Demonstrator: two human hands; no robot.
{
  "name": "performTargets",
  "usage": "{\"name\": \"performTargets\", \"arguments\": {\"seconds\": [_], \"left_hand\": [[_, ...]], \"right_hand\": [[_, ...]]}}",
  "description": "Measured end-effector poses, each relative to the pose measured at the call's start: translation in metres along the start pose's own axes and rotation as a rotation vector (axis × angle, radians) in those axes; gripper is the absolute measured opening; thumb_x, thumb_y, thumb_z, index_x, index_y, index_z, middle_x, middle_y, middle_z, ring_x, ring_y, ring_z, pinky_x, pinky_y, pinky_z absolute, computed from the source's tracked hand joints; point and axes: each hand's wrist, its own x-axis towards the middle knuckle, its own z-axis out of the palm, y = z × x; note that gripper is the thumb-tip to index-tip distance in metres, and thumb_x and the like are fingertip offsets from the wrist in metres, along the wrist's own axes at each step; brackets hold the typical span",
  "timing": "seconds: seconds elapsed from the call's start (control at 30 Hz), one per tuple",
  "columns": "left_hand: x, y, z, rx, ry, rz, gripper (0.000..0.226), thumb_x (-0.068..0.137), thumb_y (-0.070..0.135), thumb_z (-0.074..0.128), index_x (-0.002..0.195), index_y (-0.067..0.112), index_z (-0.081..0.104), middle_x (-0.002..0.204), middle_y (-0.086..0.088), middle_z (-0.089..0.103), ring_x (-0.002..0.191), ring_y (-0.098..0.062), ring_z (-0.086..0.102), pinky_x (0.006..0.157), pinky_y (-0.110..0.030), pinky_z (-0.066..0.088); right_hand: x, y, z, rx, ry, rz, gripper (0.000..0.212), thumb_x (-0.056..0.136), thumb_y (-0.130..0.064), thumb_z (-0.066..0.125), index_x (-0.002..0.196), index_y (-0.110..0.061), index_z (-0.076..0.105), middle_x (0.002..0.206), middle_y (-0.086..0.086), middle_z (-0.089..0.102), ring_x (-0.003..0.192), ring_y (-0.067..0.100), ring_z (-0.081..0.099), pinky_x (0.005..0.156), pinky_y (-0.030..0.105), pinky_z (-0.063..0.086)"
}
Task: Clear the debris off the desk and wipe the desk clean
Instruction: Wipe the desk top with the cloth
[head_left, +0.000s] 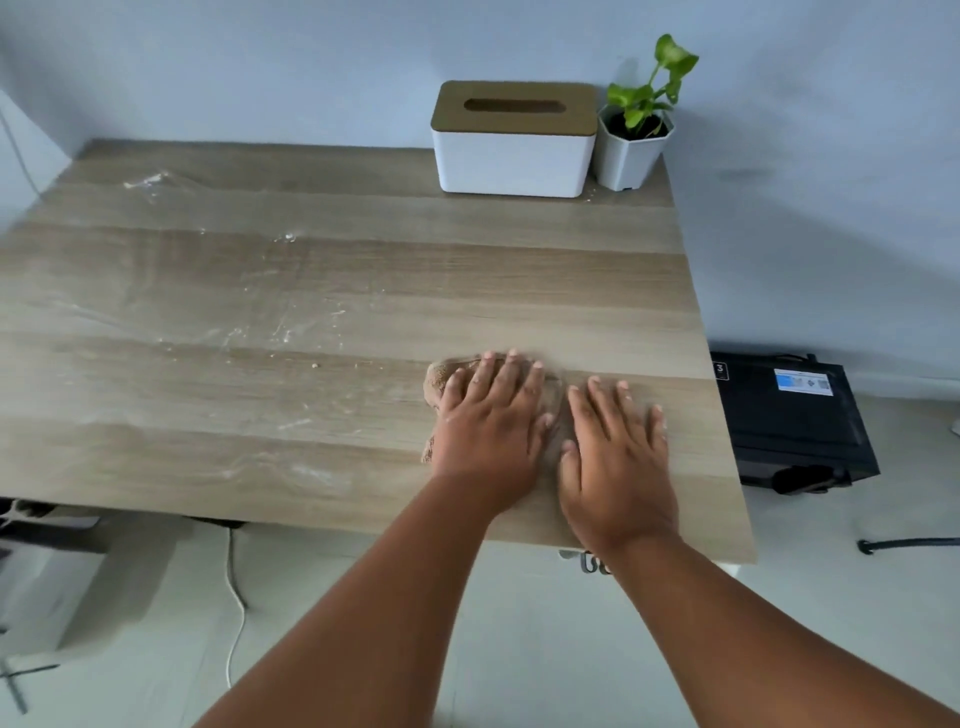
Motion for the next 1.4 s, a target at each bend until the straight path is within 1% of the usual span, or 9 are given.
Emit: {"name": "performTargets", "arguments": {"seconds": [0.13, 0.3, 0.5, 0.57, 0.67, 0.83, 1.03, 1.23, 1.4], "left_hand": [[-0.054, -0.025, -0.005, 0.028, -0.024, -0.073, 0.064, 0.103, 0.058, 0.019, 0.160, 0.031, 0.025, 0.170, 0.002, 0.018, 0.159, -0.023, 0.006, 0.125, -0.056, 0.007], [-0.097, -0.103, -0.020, 0.065, -0.042, -0.237, 0.067, 0.099, 0.067, 0.020, 0.159, 0.037, 0.023, 0.171, 0.002, 0.016, 0.159, -0.028, 0.005, 0.123, -0.062, 0.005], [-0.040, -0.126, -0.026, 0.005, -0.044, -0.498, 0.078, 0.092, 0.070, 0.016, 0.162, 0.033, 0.011, 0.172, -0.002, 0.002, 0.158, -0.030, -0.008, 0.122, -0.064, -0.005], [-0.011, -0.105, -0.023, -0.002, -0.036, -0.465, 0.079, 0.092, 0.068, 0.017, 0.162, 0.031, 0.012, 0.172, -0.005, 0.002, 0.157, -0.033, -0.008, 0.121, -0.066, -0.007], [-0.005, -0.073, -0.013, 0.010, -0.032, -0.246, 0.074, 0.095, 0.066, 0.019, 0.161, 0.033, 0.017, 0.172, -0.003, 0.006, 0.158, -0.033, -0.006, 0.121, -0.064, -0.009], [-0.067, -0.098, -0.007, 0.055, -0.001, -0.010, 0.065, 0.099, 0.066, 0.031, 0.157, 0.038, 0.029, 0.170, 0.001, 0.021, 0.158, -0.028, 0.007, 0.122, -0.064, 0.008], [-0.065, -0.173, -0.024, 0.073, -0.019, -0.162, 0.070, 0.097, 0.072, 0.025, 0.159, 0.041, 0.021, 0.171, 0.004, 0.014, 0.159, -0.025, 0.004, 0.123, -0.063, 0.005], [0.027, -0.183, -0.032, 0.015, -0.023, -0.458, 0.075, 0.092, 0.070, 0.019, 0.160, 0.037, 0.018, 0.172, -0.003, 0.008, 0.158, -0.031, -0.002, 0.122, -0.066, -0.004], [0.069, -0.133, -0.030, 0.025, -0.044, -0.225, 0.070, 0.094, 0.062, 0.024, 0.160, 0.036, 0.023, 0.171, 0.001, 0.012, 0.158, -0.029, 0.002, 0.124, -0.061, -0.002]], "right_hand": [[-0.002, -0.003, -0.001, -0.088, -0.051, -0.166, 0.061, 0.099, -0.047, 0.029, 0.153, -0.023, 0.046, 0.167, -0.002, 0.032, 0.156, 0.028, 0.023, 0.122, 0.067, 0.015], [0.000, -0.005, -0.003, -0.178, -0.089, -0.146, 0.065, 0.097, -0.060, 0.032, 0.152, -0.029, 0.046, 0.166, -0.003, 0.034, 0.154, 0.030, 0.028, 0.120, 0.067, 0.018], [0.019, -0.017, 0.007, -0.181, -0.053, -0.088, 0.065, 0.094, -0.061, 0.031, 0.153, -0.035, 0.041, 0.166, -0.003, 0.031, 0.154, 0.030, 0.025, 0.118, 0.071, 0.015], [0.034, -0.025, 0.013, -0.161, -0.045, -0.037, 0.064, 0.095, -0.060, 0.028, 0.154, -0.038, 0.036, 0.168, -0.005, 0.026, 0.156, 0.029, 0.020, 0.118, 0.073, 0.011], [0.059, -0.036, 0.020, -0.146, -0.033, 0.028, 0.058, 0.099, -0.055, 0.030, 0.154, -0.039, 0.034, 0.169, -0.006, 0.022, 0.157, 0.029, 0.015, 0.117, 0.075, 0.009], [0.078, -0.052, 0.020, -0.109, -0.047, 0.119, 0.055, 0.099, -0.050, 0.034, 0.153, -0.038, 0.036, 0.170, -0.007, 0.019, 0.158, 0.028, 0.011, 0.116, 0.077, 0.009], [0.084, -0.060, 0.012, -0.106, -0.084, 0.114, 0.064, 0.094, -0.055, 0.034, 0.155, -0.038, 0.032, 0.171, -0.007, 0.015, 0.158, 0.029, 0.007, 0.116, 0.077, 0.004], [0.087, -0.055, 0.019, -0.126, -0.068, 0.095, 0.072, 0.092, -0.062, 0.023, 0.160, -0.037, 0.024, 0.173, -0.007, 0.007, 0.159, 0.029, 0.002, 0.116, 0.076, -0.001], [0.088, -0.053, 0.021, -0.172, -0.065, 0.080, 0.071, 0.094, -0.060, 0.021, 0.160, -0.033, 0.025, 0.173, -0.007, 0.007, 0.159, 0.029, 0.003, 0.118, 0.075, 0.002]]}}
